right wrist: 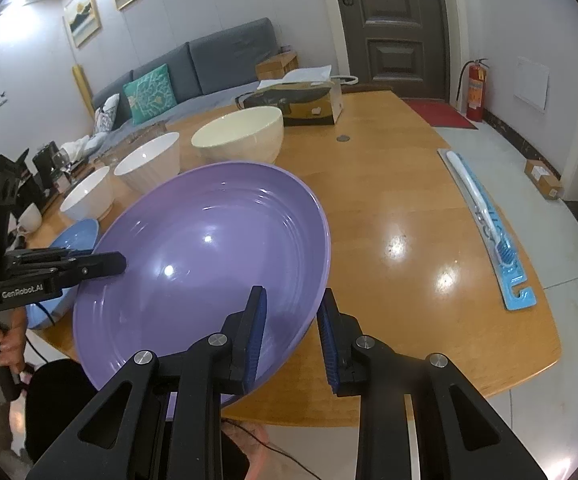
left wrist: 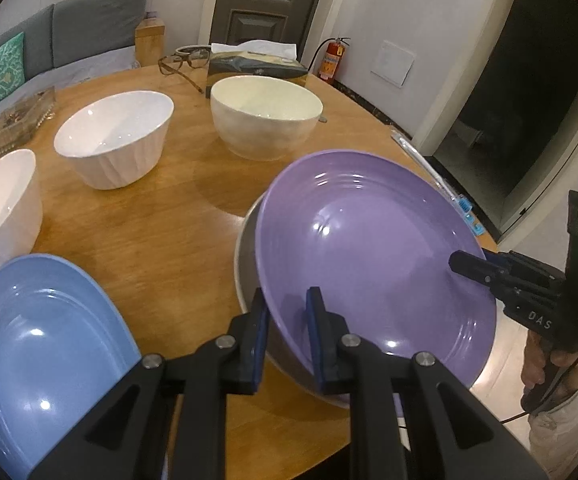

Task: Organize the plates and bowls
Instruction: 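Lift the purple plate with both grippers and lower it onto the pale plate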

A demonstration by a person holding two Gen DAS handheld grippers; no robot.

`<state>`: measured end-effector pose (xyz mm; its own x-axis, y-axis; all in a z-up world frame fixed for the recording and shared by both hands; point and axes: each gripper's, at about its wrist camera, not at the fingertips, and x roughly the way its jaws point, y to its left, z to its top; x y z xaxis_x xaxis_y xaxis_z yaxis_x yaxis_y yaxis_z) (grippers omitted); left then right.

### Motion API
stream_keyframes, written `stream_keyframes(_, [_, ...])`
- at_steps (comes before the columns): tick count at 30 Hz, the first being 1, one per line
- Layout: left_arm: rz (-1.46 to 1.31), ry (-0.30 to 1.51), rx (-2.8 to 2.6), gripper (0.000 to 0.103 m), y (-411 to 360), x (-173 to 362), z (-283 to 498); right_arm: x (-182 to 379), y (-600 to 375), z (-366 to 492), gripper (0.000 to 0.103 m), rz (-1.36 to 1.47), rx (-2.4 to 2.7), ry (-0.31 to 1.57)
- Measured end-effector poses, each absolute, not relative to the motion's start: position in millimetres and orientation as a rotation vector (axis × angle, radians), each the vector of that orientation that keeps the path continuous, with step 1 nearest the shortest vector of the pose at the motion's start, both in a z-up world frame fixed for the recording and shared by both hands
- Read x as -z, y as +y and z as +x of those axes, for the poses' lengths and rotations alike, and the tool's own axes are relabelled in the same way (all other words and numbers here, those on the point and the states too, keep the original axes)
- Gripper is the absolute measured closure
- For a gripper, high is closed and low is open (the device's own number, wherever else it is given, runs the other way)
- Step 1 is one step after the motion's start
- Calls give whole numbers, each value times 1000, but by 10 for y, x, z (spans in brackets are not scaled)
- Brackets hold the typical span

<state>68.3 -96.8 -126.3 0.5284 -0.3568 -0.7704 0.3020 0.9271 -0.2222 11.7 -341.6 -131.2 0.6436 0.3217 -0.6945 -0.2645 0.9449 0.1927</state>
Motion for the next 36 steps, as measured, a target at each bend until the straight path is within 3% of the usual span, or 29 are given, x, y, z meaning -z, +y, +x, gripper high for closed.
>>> stream_keyframes(1, [-51,934,385,87,-979,1268,690,1321,-3415,121,83,77,-338,808])
stream_keyframes(11, [-8,927,369,87,-1037,1283,709,790,-3344,245,81,74,-349,833])
stream_keyframes(22, [-4,915,351,86,-1030,1262,687,717,-3348,260,80,64,-338,827])
stream_keyframes(25, [0,909,348,81,-1019,1245,670,605,-3340,294,80,56,-331,823])
stream_keyframes(26, [14,900,332,73,-1023,1231,657,577,-3334,316,80,56,-330,823])
stream_keyframes(28, [57,872,291,67,-1032,1199,621,527,-3320,358,80,54,-327,823])
stream_keyframes(36, [-1,871,308,66,-870,1162,601,535,-3259,333,80,39,-319,812])
